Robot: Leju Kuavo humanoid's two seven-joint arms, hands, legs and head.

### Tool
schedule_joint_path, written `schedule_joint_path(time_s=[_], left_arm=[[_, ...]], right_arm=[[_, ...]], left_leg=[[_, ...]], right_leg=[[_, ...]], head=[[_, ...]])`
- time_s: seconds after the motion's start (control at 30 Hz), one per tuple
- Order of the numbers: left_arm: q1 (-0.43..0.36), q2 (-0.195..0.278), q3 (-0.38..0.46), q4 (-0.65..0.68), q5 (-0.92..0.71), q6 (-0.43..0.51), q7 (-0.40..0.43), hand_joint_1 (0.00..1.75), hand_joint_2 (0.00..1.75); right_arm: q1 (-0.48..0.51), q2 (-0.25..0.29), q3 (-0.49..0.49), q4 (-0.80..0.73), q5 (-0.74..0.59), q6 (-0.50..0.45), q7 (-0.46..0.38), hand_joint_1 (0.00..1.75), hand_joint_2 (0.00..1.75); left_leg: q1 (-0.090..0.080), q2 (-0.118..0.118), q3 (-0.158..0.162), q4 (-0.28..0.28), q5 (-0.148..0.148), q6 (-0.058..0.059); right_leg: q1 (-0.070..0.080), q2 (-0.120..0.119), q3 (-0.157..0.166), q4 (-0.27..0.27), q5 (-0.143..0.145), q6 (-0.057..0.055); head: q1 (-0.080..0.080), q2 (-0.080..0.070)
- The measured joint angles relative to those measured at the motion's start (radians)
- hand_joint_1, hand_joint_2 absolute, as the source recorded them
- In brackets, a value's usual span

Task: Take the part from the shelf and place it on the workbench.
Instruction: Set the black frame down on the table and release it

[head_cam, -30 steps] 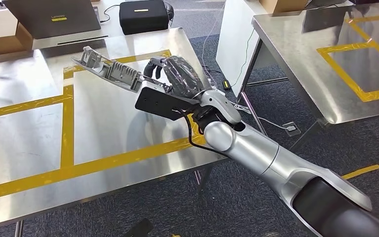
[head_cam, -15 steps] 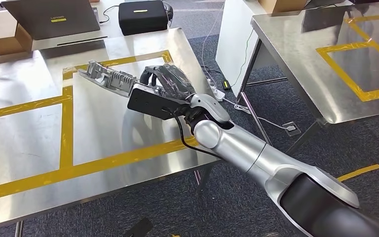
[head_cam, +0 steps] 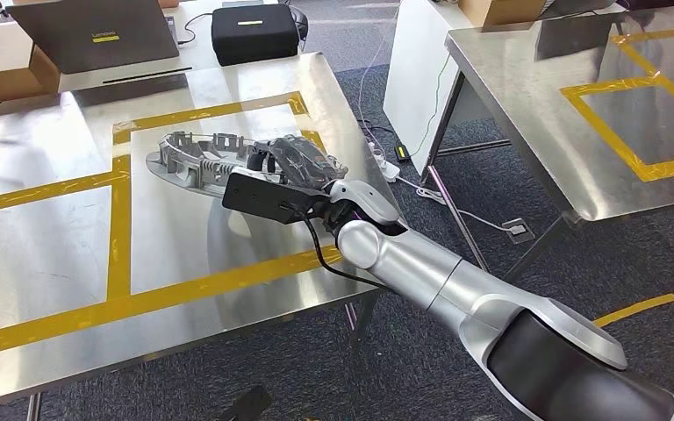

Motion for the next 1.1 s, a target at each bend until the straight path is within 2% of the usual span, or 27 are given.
schedule_joint_path(time_s=[0.57, 1.1], left_arm=[[0.005, 0.000, 0.001, 0.000, 0.002, 0.013, 0.014, 0.00, 1.75], [0.004, -0.001, 0.000, 0.000, -0.003, 0.012, 0.012, 0.00, 1.75]], right_arm=[[0.082, 0.048, 0.031, 0.133, -0.047, 0.053, -0.040, 1.75, 1.75], [0.097, 0.113, 0.059, 0.199, -0.054, 0.086, -0.071, 1.75, 1.75]], left_leg=[[0.000, 0.000, 0.004, -0.004, -0.001, -0.001], [0.000, 0.000, 0.005, -0.004, -0.001, -0.002]], right_leg=[[0.000, 0.000, 0.002, 0.000, -0.002, -0.002], [0.000, 0.001, 0.002, 0.001, -0.003, -0.004]], head=[[0.000, 0.000], [0.000, 0.000]])
